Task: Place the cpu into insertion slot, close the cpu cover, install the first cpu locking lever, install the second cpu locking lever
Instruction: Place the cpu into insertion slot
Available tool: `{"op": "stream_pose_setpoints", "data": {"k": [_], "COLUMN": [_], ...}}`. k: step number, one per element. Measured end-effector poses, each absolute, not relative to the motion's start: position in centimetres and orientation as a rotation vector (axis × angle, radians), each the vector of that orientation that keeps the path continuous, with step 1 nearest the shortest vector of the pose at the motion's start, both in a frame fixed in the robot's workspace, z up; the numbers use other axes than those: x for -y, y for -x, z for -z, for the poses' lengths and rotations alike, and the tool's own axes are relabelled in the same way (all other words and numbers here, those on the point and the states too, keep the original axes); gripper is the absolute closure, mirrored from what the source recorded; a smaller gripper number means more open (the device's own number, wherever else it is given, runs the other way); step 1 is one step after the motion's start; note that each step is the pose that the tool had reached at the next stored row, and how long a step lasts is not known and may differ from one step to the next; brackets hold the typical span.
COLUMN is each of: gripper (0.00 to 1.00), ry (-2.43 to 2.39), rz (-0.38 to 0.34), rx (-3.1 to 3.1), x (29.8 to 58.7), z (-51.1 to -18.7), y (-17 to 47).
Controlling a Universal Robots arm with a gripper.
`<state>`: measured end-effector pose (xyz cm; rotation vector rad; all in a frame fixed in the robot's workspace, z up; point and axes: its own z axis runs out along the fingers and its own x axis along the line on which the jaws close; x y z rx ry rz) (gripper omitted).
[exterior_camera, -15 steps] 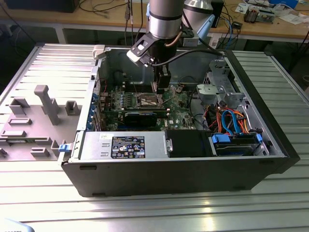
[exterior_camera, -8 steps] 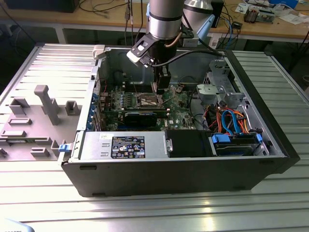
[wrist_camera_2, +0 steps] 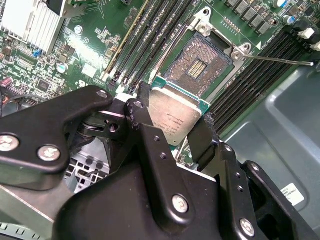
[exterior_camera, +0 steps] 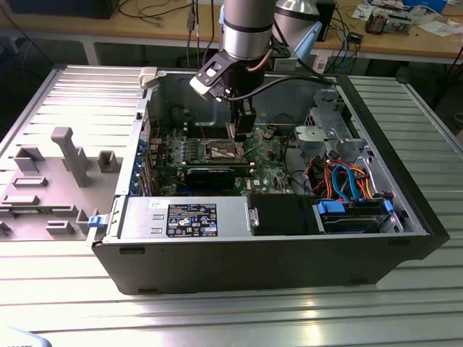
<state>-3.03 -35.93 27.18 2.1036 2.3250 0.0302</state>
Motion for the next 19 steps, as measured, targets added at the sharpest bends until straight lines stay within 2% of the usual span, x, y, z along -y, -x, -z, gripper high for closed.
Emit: {"op": "stream_pose_setpoints", "data": {"k": [19], "gripper": [0.45], "ry": [-2.104], "rz": [-0.03], "rx": [-2.325], "x": [35.93], "z": [-26.82], "y": [3.03]}}
